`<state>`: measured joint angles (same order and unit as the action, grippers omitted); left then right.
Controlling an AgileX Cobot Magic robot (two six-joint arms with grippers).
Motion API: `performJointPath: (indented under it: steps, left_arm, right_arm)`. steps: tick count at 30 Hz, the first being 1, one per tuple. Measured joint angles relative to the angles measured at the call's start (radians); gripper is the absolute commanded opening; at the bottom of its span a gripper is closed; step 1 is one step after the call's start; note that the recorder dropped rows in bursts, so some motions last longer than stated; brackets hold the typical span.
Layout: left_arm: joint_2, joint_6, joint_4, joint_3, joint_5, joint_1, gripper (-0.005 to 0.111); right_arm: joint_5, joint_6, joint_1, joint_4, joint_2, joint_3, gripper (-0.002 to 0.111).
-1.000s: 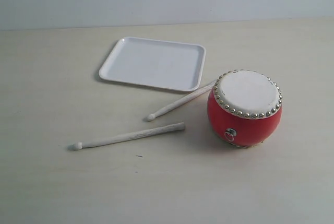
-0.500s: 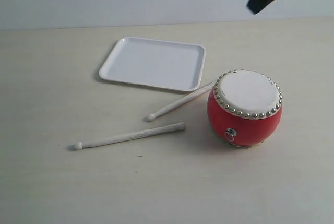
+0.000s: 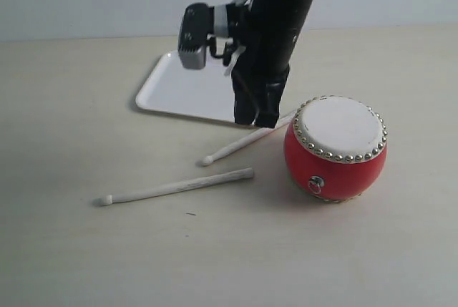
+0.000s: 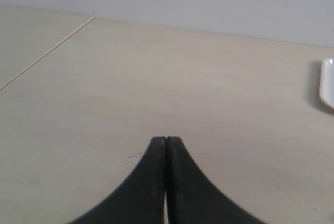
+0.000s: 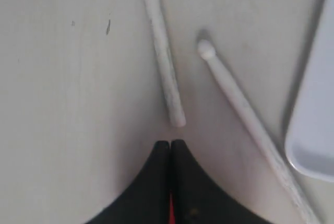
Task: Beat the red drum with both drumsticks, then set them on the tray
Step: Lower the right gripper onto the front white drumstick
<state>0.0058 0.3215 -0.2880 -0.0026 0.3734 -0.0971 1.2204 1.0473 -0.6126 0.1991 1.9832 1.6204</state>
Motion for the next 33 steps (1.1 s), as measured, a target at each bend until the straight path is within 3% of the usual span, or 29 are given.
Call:
performJointPath:
  steps: [11, 33]
  left_arm:
    - [0.000, 0.000, 0.000, 0.000, 0.000, 0.000, 0.000]
    - [0.000, 0.000, 0.000, 0.000, 0.000, 0.000, 0.000]
  right_arm:
    - [-0.076, 0.001, -0.141, -0.185, 0.186, 0.000, 0.041]
    - [-0.149, -0.004, -0.160, -0.188, 0.233, 0.000, 0.040]
